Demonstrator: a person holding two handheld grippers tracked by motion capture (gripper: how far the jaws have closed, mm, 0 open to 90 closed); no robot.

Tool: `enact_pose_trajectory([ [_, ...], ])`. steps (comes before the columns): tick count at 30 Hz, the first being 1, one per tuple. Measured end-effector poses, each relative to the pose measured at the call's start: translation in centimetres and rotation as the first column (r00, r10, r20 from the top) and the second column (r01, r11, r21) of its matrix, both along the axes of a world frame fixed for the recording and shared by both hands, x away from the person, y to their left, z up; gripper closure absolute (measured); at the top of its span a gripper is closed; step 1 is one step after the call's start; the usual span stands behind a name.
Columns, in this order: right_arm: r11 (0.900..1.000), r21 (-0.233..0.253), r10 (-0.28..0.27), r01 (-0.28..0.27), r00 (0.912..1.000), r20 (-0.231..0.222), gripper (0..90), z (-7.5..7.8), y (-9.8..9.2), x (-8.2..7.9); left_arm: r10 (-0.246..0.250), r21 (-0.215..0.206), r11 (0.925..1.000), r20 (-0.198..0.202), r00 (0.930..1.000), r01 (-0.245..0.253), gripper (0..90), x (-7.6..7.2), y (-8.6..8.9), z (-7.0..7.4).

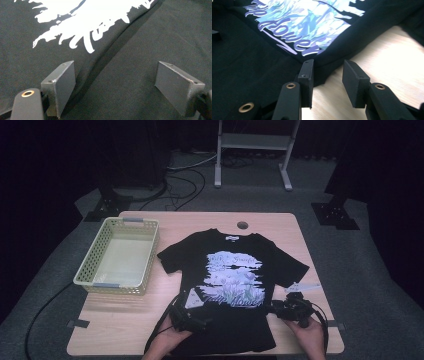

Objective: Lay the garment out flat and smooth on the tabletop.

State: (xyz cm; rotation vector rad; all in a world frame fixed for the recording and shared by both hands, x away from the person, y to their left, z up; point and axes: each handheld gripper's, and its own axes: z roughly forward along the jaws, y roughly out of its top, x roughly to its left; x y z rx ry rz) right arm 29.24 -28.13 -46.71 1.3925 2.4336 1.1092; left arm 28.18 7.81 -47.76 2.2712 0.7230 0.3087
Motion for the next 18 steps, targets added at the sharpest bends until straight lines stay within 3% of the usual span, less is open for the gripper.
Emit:
enact_pose_trajectory([
  [5,1.000,0.003,0.006,-0.006,1.0000,-0.004,61.1,-0.1,0.7,0.0,0.001,0.001,1.0000,0.000,1.0000,-0.001,16.5,-0.1,0.0,0.0],
  [7,1.000,-0.022,0.008,-0.007,1.0000,0.004,62.3,-0.2,0.9,0.0,0.002,-0.002,1.0000,0.000,1.0000,-0.002,16.5,-0.1,0.0,0.0],
  [11,0.999,-0.043,0.028,-0.027,0.9993,0.024,80.3,-0.4,1.3,-0.2,0.003,-0.003,1.0000,-0.001,1.0000,-0.003,16.5,0.0,0.0,-0.1],
  [18,0.997,-0.075,0.036,-0.032,0.9980,0.052,84.6,0.6,0.9,-0.5,0.002,-0.005,1.0000,-0.004,1.0000,-0.002,16.6,0.0,0.3,0.0],
])
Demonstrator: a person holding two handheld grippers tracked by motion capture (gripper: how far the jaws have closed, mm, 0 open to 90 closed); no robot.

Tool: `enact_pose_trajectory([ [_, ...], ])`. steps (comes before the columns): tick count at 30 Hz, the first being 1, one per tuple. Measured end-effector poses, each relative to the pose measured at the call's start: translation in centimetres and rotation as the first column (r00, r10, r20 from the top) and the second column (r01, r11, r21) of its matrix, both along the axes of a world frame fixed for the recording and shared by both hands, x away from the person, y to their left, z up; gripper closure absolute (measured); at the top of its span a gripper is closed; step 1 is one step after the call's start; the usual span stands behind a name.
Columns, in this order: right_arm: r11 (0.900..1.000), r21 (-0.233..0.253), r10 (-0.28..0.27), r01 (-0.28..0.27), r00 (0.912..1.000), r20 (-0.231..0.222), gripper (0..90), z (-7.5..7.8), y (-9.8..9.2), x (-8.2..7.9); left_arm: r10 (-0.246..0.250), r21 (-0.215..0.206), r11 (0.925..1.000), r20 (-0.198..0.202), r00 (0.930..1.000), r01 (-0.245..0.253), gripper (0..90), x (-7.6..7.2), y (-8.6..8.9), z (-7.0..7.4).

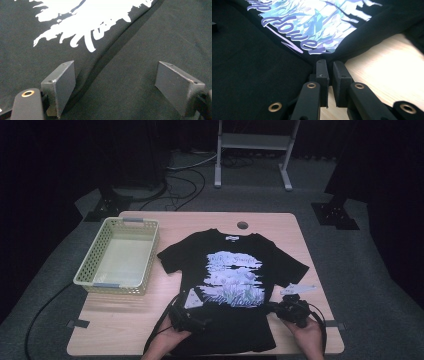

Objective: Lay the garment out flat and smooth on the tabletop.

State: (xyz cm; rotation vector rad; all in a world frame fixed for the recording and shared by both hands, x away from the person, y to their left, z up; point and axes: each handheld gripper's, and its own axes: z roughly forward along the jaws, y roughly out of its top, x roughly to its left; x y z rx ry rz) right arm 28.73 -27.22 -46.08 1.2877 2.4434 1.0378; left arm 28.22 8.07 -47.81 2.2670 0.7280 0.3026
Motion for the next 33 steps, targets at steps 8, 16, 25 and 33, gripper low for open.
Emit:
enact_pose_trajectory([
  [8,0.998,-0.061,-0.025,0.026,0.9996,0.011,85.9,1.2,-1.8,-0.2,0.006,-0.002,1.0000,0.005,1.0000,-0.006,16.6,0.1,0.4,0.0],
  [16,0.986,-0.133,-0.095,0.096,0.9954,0.016,85.8,1.3,-3.7,0.0,0.013,-0.001,0.9999,0.006,0.9999,-0.013,16.6,0.2,0.5,-0.1],
  [25,0.999,-0.020,-0.033,0.033,0.9991,0.026,77.9,2.2,-3.3,-1.7,0.014,0.003,0.9999,0.005,0.9999,-0.014,16.6,0.2,0.4,0.0],
  [33,1.000,0.009,0.013,-0.012,0.9980,-0.062,74.2,-0.1,-1.9,-2.1,0.013,0.006,0.9999,0.004,0.9999,-0.013,16.6,0.2,0.4,0.0],
])
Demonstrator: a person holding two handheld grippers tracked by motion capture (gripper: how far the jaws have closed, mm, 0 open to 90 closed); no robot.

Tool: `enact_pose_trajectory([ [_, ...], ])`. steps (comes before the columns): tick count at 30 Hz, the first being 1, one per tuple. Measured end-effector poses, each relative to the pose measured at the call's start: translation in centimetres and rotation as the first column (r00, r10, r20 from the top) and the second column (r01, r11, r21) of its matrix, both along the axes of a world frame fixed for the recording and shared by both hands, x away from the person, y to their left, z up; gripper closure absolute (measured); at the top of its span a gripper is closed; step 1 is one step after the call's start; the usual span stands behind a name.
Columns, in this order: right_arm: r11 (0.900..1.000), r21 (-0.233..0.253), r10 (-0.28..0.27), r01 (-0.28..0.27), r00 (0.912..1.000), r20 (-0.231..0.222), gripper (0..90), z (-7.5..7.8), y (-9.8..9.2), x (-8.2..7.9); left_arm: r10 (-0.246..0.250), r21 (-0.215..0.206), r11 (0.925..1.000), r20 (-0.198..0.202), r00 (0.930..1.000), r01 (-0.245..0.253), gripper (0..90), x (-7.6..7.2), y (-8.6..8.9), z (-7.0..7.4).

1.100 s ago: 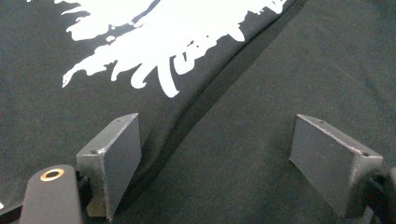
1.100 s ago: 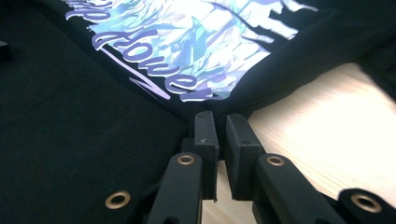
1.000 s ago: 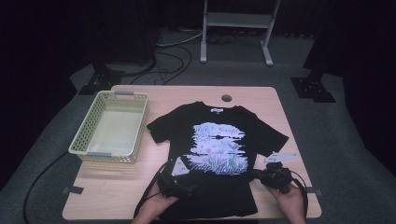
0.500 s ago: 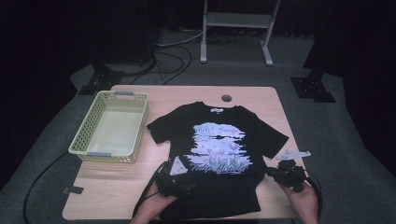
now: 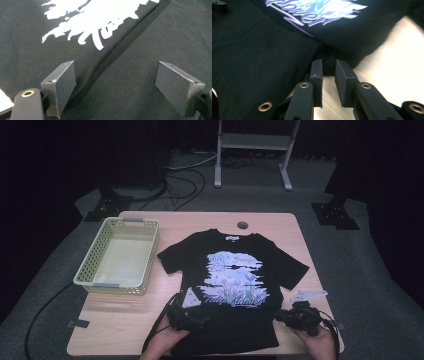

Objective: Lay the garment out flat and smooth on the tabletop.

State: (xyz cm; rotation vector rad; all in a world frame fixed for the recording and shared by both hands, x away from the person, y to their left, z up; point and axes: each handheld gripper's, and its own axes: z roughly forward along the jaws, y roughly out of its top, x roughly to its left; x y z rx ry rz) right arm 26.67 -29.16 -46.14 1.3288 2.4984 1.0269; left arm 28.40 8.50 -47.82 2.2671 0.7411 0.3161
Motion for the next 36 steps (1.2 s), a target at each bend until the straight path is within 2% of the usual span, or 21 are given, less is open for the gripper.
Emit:
enact_pose_trajectory([
  [6,1.000,-0.011,0.000,0.000,1.0000,-0.006,65.6,-0.4,1.2,0.1,-0.003,0.004,1.0000,-0.001,1.0000,0.003,16.6,0.1,0.0,0.0],
  [9,0.999,-0.037,-0.002,0.002,1.0000,0.004,63.9,-0.5,1.9,0.0,-0.003,0.005,1.0000,-0.001,1.0000,0.003,16.5,0.1,0.0,0.0],
  [11,0.998,-0.067,-0.002,0.004,0.9996,0.027,69.8,-0.5,2.5,-0.3,-0.002,0.004,1.0000,0.000,1.0000,0.002,16.5,0.1,-0.1,0.0],
  [14,0.993,-0.113,0.033,-0.025,0.9974,0.064,87.9,-0.5,3.5,-0.8,0.000,0.002,1.0000,0.000,1.0000,0.000,16.5,0.0,0.0,0.0],
  [16,0.991,-0.127,0.048,-0.040,0.9974,0.055,89.0,-0.4,3.6,-0.9,-0.002,0.002,1.0000,-0.002,1.0000,0.002,16.6,0.0,0.0,0.0],
  [20,0.986,-0.164,0.037,-0.028,0.9977,0.056,89.4,0.5,2.4,-1.4,-0.002,-0.002,1.0000,0.000,1.0000,0.002,16.6,0.0,0.0,0.0],
  [27,0.978,-0.206,-0.033,0.043,0.9980,0.055,90.0,2.0,-1.3,-2.7,-0.002,-0.008,1.0000,0.003,1.0000,0.002,16.6,0.0,0.1,-0.1],
  [29,0.967,-0.247,-0.052,0.067,0.9966,0.064,90.0,2.3,-2.2,-3.1,-0.002,-0.007,1.0000,0.005,1.0000,0.002,16.6,0.0,0.1,-0.1],
  [30,0.968,-0.238,-0.064,0.076,0.9962,0.060,90.0,2.4,-2.6,-3.2,0.000,-0.007,1.0000,0.005,1.0000,0.000,16.6,0.0,0.1,-0.1],
  [32,0.982,-0.176,-0.065,0.072,0.9967,0.050,85.7,2.6,-3.1,-3.4,0.000,-0.006,1.0000,0.002,1.0000,0.000,16.6,0.0,0.1,0.0],
  [34,0.991,-0.130,-0.041,0.041,0.9991,0.006,76.4,2.4,-2.9,-3.3,0.000,-0.002,1.0000,0.001,1.0000,0.000,16.6,0.1,0.1,0.0],
  [36,0.994,-0.105,-0.017,0.016,0.9998,-0.007,74.0,1.8,-2.2,-3.3,0.002,-0.002,1.0000,0.001,1.0000,-0.002,16.6,0.0,0.1,0.0],
])
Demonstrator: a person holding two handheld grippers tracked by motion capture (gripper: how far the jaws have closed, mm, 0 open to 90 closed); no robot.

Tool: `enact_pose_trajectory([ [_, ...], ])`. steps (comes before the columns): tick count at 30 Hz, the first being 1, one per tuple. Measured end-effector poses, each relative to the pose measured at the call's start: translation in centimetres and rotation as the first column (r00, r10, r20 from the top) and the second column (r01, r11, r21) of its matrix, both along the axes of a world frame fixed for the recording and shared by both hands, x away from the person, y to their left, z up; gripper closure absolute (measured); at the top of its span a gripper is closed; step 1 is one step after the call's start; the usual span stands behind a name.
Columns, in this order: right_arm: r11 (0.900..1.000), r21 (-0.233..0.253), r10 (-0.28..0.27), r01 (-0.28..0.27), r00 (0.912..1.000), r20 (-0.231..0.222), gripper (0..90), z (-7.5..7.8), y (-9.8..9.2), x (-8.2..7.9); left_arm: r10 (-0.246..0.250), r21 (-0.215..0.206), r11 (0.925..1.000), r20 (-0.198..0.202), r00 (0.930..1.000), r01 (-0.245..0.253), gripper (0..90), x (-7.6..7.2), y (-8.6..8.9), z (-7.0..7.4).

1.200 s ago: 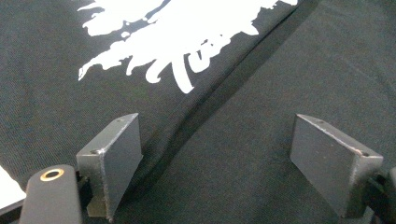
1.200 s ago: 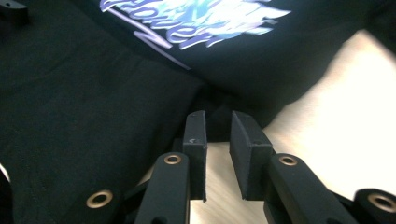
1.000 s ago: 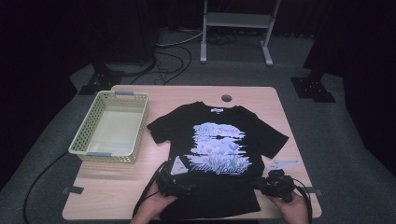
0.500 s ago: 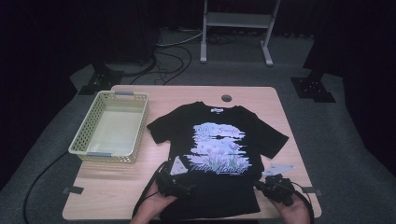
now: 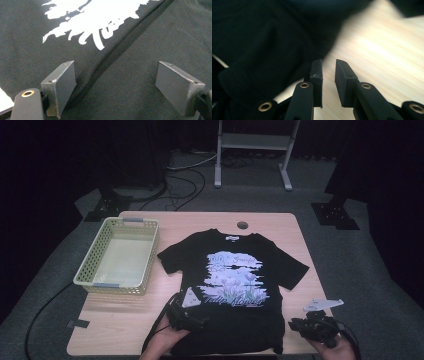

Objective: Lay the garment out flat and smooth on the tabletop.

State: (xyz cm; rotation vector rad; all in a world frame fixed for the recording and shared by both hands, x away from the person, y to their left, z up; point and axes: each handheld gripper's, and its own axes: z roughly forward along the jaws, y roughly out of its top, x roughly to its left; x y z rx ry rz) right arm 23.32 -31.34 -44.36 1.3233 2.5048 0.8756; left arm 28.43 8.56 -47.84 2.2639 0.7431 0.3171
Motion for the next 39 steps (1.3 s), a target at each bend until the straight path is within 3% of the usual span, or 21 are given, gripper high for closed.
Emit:
enact_pose_trajectory([
  [2,0.999,0.022,0.029,-0.029,0.9996,-0.007,71.0,-0.6,0.8,0.0,-0.001,0.003,1.0000,0.000,1.0000,0.001,16.6,0.0,0.1,0.0],
  [7,0.998,0.050,0.041,-0.040,0.9990,-0.015,65.0,-1.6,2.3,0.1,0.000,0.011,0.9999,-0.004,1.0000,0.001,16.6,0.0,0.3,0.1],
  [12,0.998,-0.015,0.069,-0.069,0.9976,0.002,64.8,-1.8,3.2,-0.2,0.002,0.013,0.9999,-0.006,1.0000,-0.002,16.6,-0.1,0.5,0.1],
  [16,0.991,-0.097,0.093,-0.090,0.9955,0.020,64.8,-1.6,3.2,-0.6,0.004,0.016,0.9999,-0.004,1.0000,-0.004,16.6,-0.2,0.7,0.1],
  [20,0.985,-0.144,0.103,-0.100,0.9946,0.012,64.1,-1.4,2.7,-1.0,-0.002,0.019,0.9998,-0.010,0.9999,0.003,16.6,-0.5,1.0,0.2],
  [23,0.982,-0.153,0.110,-0.111,0.9938,-0.010,58.9,-0.8,2.3,-0.9,-0.012,0.026,0.9996,-0.015,0.9998,0.012,16.6,-0.8,1.2,0.5],
  [25,0.989,-0.108,0.106,-0.105,0.9943,0.006,52.8,-0.1,2.0,-0.5,-0.021,0.010,0.9997,-0.018,0.9996,0.021,16.6,-0.9,1.3,1.0],
  [28,0.995,-0.044,0.086,-0.084,0.9959,0.029,45.2,1.0,1.6,1.1,-0.013,-0.009,0.9999,0.000,0.9999,0.013,16.6,-0.2,1.6,1.8],
  [32,0.999,0.018,0.034,-0.035,0.9982,0.049,33.3,1.4,1.4,4.8,0.023,-0.041,0.9989,0.039,0.9990,-0.022,16.6,2.3,2.0,2.6],
  [35,0.999,0.033,0.001,-0.003,0.9983,0.058,29.3,1.2,1.6,8.0,0.054,-0.047,0.9975,0.052,0.9972,-0.052,16.6,4.8,2.1,2.8],
  [39,0.999,0.014,-0.048,0.048,0.9976,0.049,25.7,0.6,2.0,12.4,0.096,-0.037,0.9949,0.056,0.9939,-0.094,16.6,8.3,1.8,2.9],
])
